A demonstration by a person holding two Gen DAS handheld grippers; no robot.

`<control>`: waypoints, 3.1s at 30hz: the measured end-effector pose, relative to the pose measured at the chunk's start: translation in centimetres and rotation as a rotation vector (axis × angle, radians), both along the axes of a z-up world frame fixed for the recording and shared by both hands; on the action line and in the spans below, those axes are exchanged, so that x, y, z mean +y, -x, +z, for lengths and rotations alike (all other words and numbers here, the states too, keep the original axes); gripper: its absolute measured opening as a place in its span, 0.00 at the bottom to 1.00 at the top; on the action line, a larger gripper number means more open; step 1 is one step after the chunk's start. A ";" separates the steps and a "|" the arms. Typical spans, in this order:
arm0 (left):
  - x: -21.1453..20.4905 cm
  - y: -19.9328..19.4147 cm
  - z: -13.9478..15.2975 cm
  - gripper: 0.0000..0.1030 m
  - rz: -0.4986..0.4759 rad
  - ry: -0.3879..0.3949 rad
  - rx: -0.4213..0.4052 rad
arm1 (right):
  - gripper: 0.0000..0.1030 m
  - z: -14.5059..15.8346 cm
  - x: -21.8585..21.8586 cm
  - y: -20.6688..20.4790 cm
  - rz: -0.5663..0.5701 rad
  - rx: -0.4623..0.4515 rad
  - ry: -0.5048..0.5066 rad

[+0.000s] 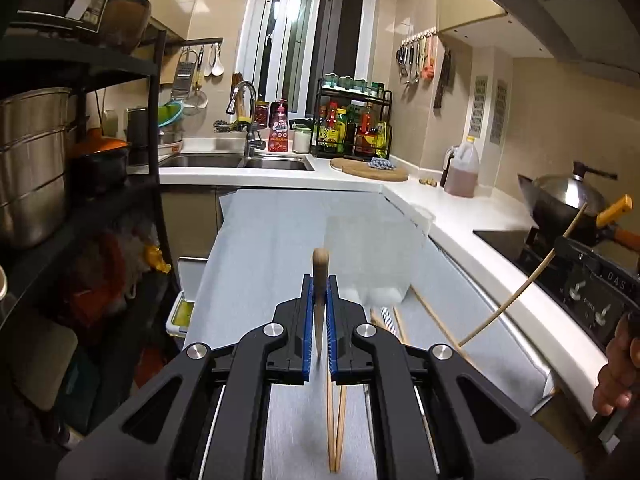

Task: Organize utensils
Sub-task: 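Lift the left-held chopstick over the clear container while the right tool carries its chopstick there, then open the left gripper over the container while the right gripper opens, dropping both chopsticks in, then lower the left tool onto another chopstick while the right tool lowers onto a chopstick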

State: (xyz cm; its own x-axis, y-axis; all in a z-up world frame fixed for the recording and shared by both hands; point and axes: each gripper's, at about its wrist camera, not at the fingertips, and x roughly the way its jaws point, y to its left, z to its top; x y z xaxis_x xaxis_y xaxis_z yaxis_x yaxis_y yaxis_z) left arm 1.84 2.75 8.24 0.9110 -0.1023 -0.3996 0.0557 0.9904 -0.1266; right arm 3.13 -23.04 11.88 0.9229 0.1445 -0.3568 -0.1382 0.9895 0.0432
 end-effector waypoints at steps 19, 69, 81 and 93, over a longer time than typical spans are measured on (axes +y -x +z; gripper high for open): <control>0.1 -9.6 15.1 0.06 -0.093 0.039 0.115 | 0.06 14.5 4.0 -7.4 0.099 -0.051 -0.008; -2.5 -10.0 11.0 0.47 -0.098 0.011 -0.016 | 0.39 6.8 4.0 -7.6 0.022 -0.078 0.051; -1.7 -2.1 2.2 0.37 -0.081 0.004 -0.001 | 0.38 2.4 3.4 0.5 0.055 -0.150 0.046; -0.4 1.9 -6.2 0.17 -0.035 0.059 0.126 | 0.22 -3.7 0.8 2.2 0.056 -0.056 -0.003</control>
